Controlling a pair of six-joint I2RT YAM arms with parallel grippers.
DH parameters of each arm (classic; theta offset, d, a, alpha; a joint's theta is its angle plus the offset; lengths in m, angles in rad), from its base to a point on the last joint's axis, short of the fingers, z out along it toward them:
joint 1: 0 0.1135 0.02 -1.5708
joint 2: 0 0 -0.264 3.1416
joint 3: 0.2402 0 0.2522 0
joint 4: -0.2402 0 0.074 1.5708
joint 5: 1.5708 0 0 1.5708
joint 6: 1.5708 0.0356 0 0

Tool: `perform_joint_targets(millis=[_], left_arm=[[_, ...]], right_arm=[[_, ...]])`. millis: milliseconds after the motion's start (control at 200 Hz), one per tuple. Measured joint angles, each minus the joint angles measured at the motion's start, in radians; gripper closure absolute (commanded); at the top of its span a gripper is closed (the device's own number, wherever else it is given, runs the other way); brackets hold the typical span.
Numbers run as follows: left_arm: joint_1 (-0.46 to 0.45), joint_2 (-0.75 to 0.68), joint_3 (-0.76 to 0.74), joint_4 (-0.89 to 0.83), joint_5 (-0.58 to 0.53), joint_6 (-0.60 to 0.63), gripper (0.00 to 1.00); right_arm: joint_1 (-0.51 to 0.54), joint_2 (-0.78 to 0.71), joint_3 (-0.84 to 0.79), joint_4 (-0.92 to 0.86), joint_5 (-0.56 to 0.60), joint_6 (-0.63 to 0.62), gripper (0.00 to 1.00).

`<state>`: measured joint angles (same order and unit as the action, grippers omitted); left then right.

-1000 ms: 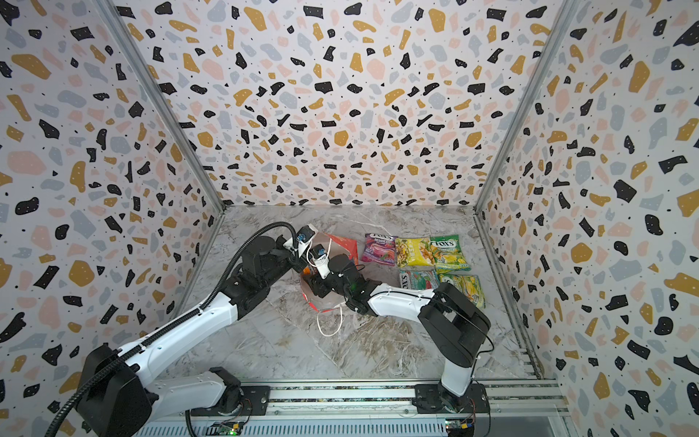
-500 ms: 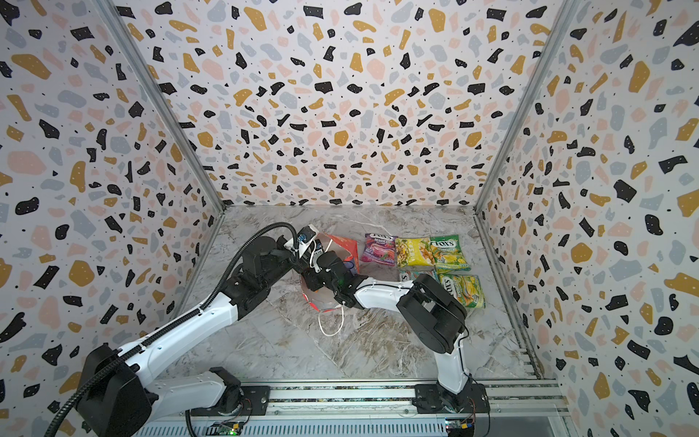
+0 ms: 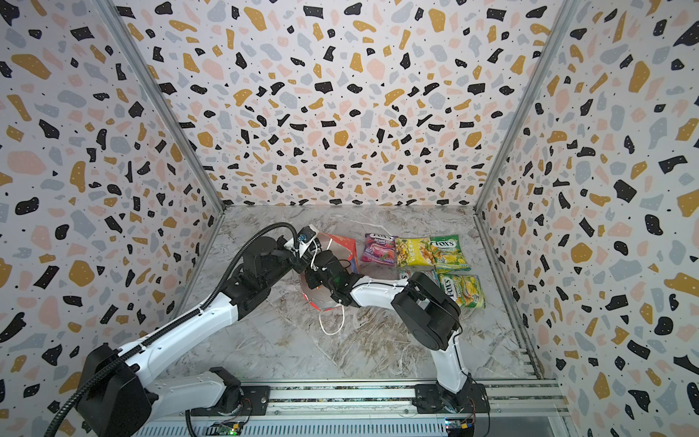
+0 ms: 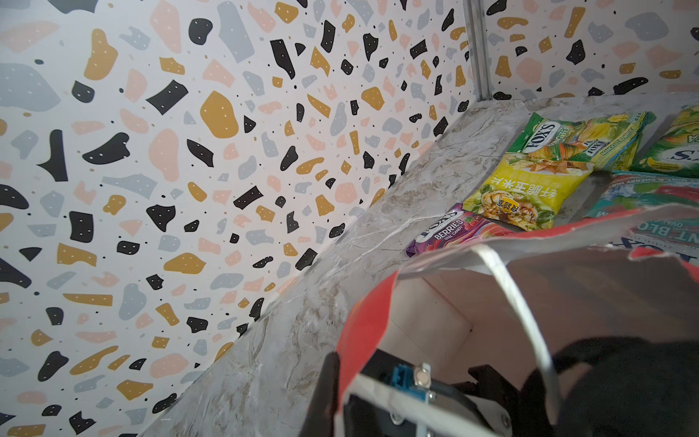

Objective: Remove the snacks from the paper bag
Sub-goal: 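Grasp the orange Fruits packet inside the bag with the right gripper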

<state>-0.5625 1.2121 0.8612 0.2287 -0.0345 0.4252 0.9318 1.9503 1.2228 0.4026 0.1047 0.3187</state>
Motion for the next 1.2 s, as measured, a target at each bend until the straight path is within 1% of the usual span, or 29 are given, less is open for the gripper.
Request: perform_joint_targets(millis=[355, 546, 736, 971, 1201], left_arm=[[-0.002, -0.008, -0.001, 0.028, -0.132, -0.043, 1.00], [-0.009, -0.011, -0.006, 0.043, -0.141, -0.052, 1.00], [-0.019, -0.016, -0.005, 0.044, -0.138, -0.064, 1.00], [-0.021, -0.037, 0.002, 0.022, -0.107, -0.087, 1.00], [-0.009, -0.040, 0.046, -0.028, -0.052, -0.104, 1.00]], right_arm=[[0.043, -0.242, -0.197, 0.016, -0.056, -0.107, 0.93], [0.047, -0.328, -0.258, 0.024, -0.076, -0.140, 0.94], [0.039, -0.368, -0.274, 0.009, -0.097, -0.182, 0.93], [0.029, -0.380, -0.275, -0.066, -0.188, -0.285, 0.93], [0.010, -0.340, -0.202, -0.141, -0.243, -0.365, 0.92]])
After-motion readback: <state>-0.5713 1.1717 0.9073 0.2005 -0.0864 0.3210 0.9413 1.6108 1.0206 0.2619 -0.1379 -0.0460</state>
